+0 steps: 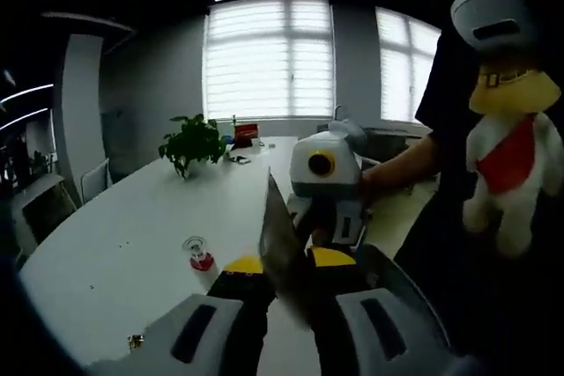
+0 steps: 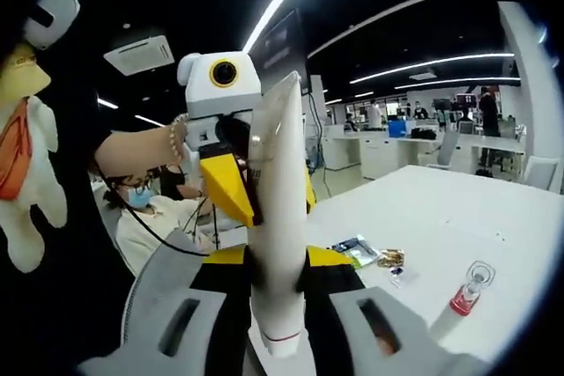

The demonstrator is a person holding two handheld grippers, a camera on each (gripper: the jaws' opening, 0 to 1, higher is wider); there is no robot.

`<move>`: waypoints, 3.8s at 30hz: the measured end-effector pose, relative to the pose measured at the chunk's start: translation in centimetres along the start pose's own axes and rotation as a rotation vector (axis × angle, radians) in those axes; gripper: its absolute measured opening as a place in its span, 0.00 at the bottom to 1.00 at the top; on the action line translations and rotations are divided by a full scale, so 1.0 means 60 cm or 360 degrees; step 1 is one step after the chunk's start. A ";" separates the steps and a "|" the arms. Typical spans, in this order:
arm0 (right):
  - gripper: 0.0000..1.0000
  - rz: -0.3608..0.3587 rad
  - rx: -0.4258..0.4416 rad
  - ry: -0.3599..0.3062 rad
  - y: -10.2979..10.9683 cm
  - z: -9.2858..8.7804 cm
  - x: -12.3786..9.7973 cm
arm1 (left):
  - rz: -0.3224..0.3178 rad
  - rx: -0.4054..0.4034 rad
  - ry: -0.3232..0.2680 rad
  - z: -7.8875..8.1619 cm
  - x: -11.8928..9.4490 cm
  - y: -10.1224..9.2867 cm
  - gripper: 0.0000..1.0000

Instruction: Arrange the skincare products in the storage area until every visible bottle or jar stands upright without overlapping.

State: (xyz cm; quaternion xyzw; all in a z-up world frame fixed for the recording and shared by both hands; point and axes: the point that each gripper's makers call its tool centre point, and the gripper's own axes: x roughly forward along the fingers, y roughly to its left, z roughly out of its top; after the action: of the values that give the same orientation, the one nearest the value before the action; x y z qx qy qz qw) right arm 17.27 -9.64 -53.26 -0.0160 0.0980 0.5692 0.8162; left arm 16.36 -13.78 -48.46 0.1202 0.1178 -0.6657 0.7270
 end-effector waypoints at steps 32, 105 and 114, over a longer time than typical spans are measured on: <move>0.24 -0.0242 0.0018 0.0258 -0.075 -0.118 -0.005 | -0.0190 0.0057 0.0333 -0.107 0.090 0.039 0.11; 0.86 -0.0956 0.0358 0.0252 -0.130 -0.209 -0.100 | 0.0058 0.0063 0.0240 -0.214 0.192 0.285 0.12; 0.86 -0.0951 0.0363 0.0249 -0.129 -0.210 -0.098 | 0.0086 0.0007 0.0245 -0.213 0.191 0.285 0.14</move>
State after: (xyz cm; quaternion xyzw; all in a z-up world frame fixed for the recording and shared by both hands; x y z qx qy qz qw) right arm 20.74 -19.57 -65.24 0.0037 0.2145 0.2869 0.9336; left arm 34.22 -18.87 -64.03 0.1757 0.1687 -0.6348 0.7333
